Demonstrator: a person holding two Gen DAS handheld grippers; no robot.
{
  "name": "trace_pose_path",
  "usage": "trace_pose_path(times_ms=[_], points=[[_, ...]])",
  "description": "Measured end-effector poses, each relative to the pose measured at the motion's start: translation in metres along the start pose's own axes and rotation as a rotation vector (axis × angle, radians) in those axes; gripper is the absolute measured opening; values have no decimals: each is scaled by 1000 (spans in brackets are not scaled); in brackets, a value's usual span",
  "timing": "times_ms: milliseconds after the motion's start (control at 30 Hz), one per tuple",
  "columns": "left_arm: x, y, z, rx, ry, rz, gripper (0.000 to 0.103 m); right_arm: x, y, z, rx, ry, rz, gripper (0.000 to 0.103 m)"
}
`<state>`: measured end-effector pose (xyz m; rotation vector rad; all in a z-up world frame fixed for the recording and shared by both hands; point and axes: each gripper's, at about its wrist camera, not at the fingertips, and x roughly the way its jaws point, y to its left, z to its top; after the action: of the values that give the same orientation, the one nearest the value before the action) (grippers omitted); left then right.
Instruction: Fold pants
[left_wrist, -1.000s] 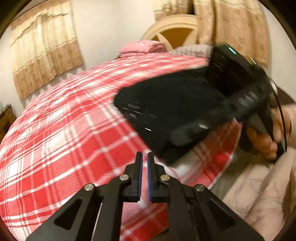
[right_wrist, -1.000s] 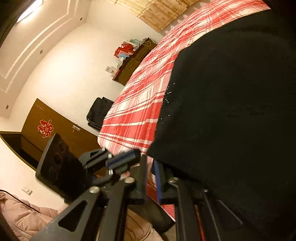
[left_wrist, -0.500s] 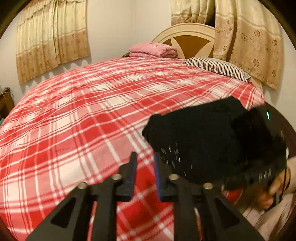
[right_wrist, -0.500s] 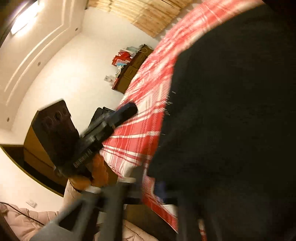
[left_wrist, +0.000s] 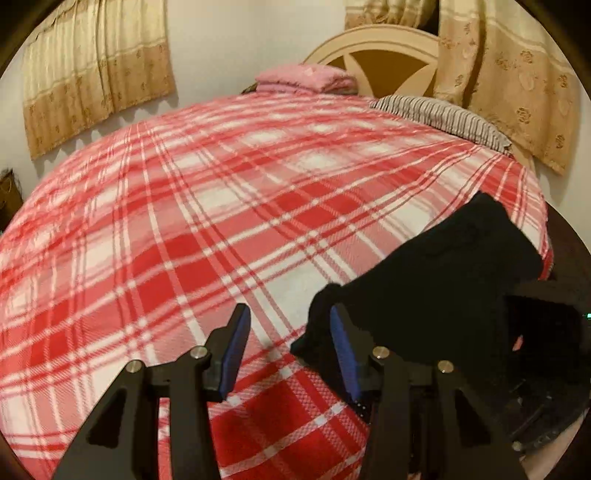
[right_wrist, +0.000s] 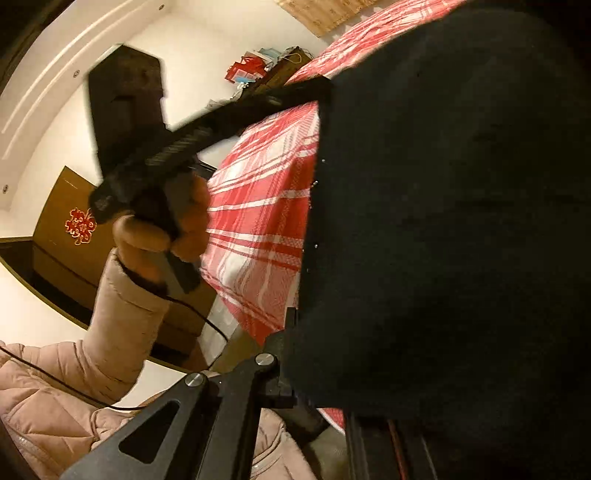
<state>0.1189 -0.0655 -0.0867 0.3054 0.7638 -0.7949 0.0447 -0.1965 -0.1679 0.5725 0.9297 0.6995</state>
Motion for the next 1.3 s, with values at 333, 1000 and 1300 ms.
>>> trace_pose_path(times_ms=[333, 1000, 1300], points=[[22, -2, 3, -28, 40, 141, 55, 16, -2, -8, -9, 42, -22, 3], [-19, -70, -16, -25, -92, 140, 67, -130, 4, 3, -167, -206, -613, 6], [-4, -63, -31, -123, -41, 163, 82, -166, 0, -21, -44, -291, -565, 6]])
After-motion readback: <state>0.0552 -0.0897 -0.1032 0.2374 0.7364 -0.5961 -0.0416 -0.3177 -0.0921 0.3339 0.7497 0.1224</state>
